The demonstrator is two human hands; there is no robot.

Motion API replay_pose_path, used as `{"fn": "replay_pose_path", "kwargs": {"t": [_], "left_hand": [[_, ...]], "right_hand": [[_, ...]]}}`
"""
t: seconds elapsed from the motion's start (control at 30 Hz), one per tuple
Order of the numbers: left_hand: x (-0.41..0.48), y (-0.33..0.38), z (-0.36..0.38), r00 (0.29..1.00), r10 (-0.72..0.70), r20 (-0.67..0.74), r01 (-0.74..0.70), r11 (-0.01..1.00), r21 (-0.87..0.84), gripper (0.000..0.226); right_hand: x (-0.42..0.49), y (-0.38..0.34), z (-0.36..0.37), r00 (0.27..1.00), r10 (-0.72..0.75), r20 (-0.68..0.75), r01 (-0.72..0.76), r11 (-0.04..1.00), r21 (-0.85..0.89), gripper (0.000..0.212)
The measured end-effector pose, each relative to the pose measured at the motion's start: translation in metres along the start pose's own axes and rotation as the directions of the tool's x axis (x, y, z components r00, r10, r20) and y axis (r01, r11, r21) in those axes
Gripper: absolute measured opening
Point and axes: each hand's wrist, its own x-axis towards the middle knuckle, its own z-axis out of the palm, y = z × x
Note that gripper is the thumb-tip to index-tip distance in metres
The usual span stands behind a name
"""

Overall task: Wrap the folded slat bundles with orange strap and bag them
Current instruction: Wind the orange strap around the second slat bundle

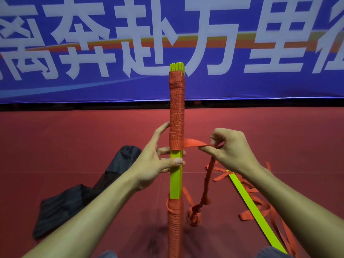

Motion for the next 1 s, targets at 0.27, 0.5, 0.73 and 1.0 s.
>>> {"fn": "replay_pose_path", "kwargs": {"t": [0.27,0.5,0.73,1.0], "left_hand": [[-0.001,-0.001,-0.002,1.000,-0.028,0.004,0.028,1.000,0.011,0.090],[0.000,-0.001,-0.003,0.999,-0.038,-0.033,0.038,0.999,0.018,0.092],[0.001,-0.004,0.003,0.994,0.009,-0.113,0.003,0.994,0.106,0.094],[0.003,-0.005,0.010,0.980,0.066,-0.187,-0.010,0.958,0.288,0.105]], "right_hand": [[-0.002,-0.002,0.001,0.980,0.145,0.136,-0.178,0.944,0.278,0.046],[-0.005,-0.006,-0.001,0.959,0.158,0.236,-0.274,0.734,0.621,0.033],[0.000,-0.003,0.008,0.959,0.264,0.102,-0.282,0.875,0.394,0.030],[0.000,-0.008,0.016,0.946,0.291,0.139,-0.318,0.914,0.251,0.028]]}}
